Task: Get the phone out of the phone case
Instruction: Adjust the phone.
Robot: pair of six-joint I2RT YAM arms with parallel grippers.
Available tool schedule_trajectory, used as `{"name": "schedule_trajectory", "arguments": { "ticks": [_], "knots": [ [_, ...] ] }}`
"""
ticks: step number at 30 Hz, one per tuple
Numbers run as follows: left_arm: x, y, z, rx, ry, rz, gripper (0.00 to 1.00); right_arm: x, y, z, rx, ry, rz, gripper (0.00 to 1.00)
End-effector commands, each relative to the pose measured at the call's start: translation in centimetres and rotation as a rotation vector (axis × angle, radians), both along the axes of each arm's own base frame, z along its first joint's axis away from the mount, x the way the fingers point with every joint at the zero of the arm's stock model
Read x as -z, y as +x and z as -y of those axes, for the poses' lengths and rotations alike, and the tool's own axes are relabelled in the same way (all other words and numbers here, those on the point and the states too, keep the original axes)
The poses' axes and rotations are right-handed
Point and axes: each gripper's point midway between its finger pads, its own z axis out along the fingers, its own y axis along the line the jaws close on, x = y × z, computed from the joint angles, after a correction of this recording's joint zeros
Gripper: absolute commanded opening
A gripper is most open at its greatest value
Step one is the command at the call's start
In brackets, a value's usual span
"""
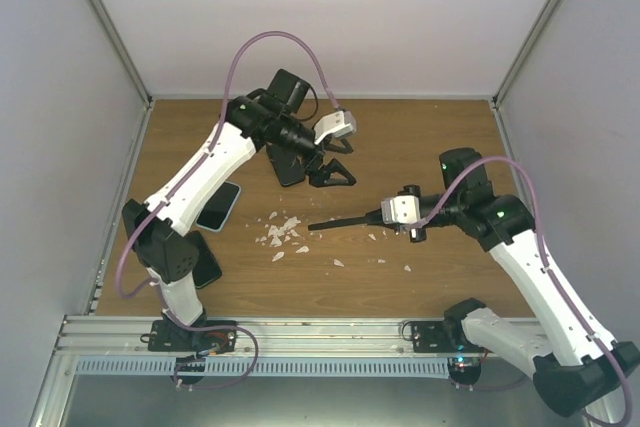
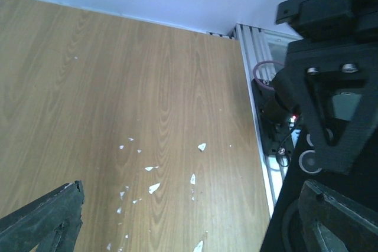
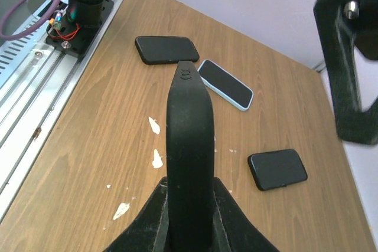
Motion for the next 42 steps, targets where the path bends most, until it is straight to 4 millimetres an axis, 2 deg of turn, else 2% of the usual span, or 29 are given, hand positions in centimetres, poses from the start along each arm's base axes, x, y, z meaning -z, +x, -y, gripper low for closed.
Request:
{"name": "schedule_trajectory", "arguments": {
  "ticks": [1, 6, 9, 14, 17, 26, 32, 38, 42],
  "knots": [
    [-4.4, -0.7, -0.8, -0.027, -0.061, 0.158, 0.99, -2.3, 0.6, 0.0, 0.013, 0.071, -0.026, 0.01],
    [-5.9, -2.5, -2.2, -0.016, -0.076, 0.229, 0.99, -3.1, 1.8, 0.2, 0.067, 0.096, -0.132, 0.00],
    [-6.2, -4.7, -3.3, 0.024, -0.087, 0.250, 0.99, -3.5, 2.7, 0.3, 0.102, 0.113, -0.217, 0.01],
    [-3.3, -8.5, -3.8, 0.110, -0.051, 0.211, 0.94, -4.6, 3.3, 0.5, 0.126, 0.161, -0.321, 0.00],
    [-1.3, -9.9, -3.5, 0.131, -0.021, 0.215, 0.88, -5.0, 3.3, 0.5, 0.137, 0.181, -0.359, 0.01],
    [-0.1, -10.1, -1.4, 0.099, 0.008, 0.285, 0.71, -4.9, 2.6, 0.6, 0.135, 0.167, -0.412, 0.01],
    [1.2, -8.5, -1.7, 0.035, 0.043, 0.306, 0.68, -4.7, 2.2, 0.6, 0.124, 0.161, -0.420, 0.01],
    [2.4, -8.9, -1.7, 0.055, 0.047, 0.282, 0.62, -4.3, 1.5, 0.7, 0.107, 0.145, -0.426, 0.00],
    [2.8, -8.6, -1.5, 0.055, 0.048, 0.276, 0.49, -4.1, 1.6, 0.8, 0.113, 0.135, -0.419, 0.00]
  ]
}}
